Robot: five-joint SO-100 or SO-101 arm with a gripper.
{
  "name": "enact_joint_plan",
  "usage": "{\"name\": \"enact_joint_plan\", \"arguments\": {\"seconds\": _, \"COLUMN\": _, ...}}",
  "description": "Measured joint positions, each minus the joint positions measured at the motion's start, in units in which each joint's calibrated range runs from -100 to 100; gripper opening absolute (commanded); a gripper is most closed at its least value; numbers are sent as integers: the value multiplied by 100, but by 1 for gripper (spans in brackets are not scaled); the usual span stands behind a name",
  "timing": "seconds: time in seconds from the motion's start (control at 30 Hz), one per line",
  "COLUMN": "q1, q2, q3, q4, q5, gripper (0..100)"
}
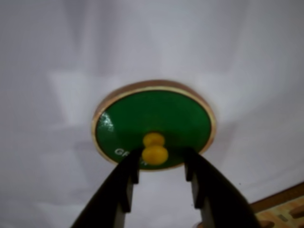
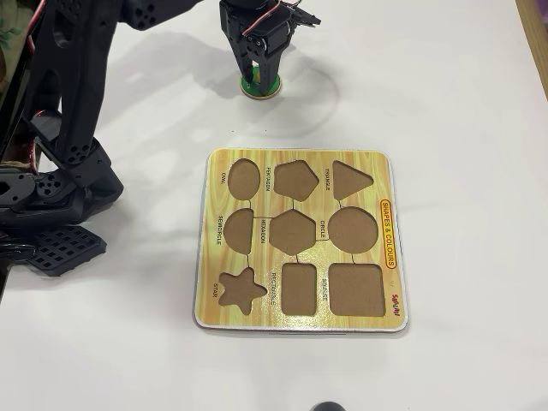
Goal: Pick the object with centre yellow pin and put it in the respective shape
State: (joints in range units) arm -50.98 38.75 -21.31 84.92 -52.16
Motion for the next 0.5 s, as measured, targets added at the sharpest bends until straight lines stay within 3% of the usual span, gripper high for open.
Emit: {"name": "enact_joint_plan", "arguments": {"seconds": 0.5, "q1": 0, "q2": -17, "q3": -18, "q4": -737, "q5": 0, "gripper": 12}}
